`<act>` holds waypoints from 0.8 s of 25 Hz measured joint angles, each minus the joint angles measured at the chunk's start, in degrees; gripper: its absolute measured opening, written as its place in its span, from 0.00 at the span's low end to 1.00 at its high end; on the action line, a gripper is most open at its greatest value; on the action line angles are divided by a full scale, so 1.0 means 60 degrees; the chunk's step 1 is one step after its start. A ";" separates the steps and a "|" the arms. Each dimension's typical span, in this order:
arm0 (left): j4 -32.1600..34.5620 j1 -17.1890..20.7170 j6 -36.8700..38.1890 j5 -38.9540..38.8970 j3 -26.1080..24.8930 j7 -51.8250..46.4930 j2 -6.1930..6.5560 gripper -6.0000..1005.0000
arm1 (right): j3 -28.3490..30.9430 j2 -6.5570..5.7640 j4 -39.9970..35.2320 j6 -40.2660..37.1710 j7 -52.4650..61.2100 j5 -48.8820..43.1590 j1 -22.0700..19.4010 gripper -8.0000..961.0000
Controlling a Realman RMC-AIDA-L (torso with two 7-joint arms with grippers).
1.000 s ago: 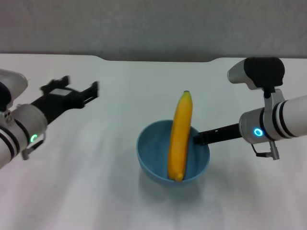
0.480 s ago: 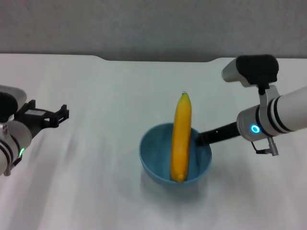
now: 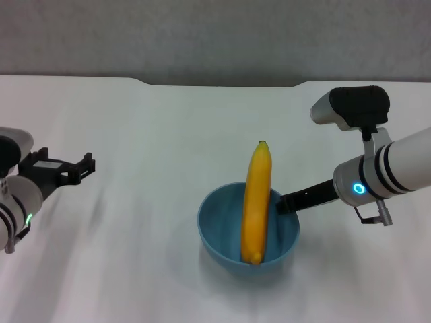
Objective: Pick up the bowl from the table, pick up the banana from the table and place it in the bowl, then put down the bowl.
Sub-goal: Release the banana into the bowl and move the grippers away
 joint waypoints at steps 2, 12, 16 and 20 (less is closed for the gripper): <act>0.0120 -0.0023 -0.0227 -0.0001 0.0007 -0.0003 0.0000 0.88 | -0.0004 0.0000 0.0000 -0.0009 0.0002 0.0000 -0.0006 0.16; 0.0566 -0.0028 -0.1788 -0.0367 -0.0251 -0.0019 0.0039 0.88 | -0.0051 0.0007 -0.0008 -0.0045 -0.0147 -0.0064 -0.0038 0.16; 0.0944 -0.0031 -0.2447 -0.0641 -0.0605 -0.0016 0.0058 0.88 | -0.0064 0.0026 -0.0221 -0.0011 -0.0410 -0.0118 -0.0089 0.34; 0.1320 0.0029 -0.3278 -0.0723 -0.1058 0.0055 0.0072 0.88 | -0.0062 0.0030 -0.1350 0.0186 -0.0549 -0.0107 -0.0714 0.44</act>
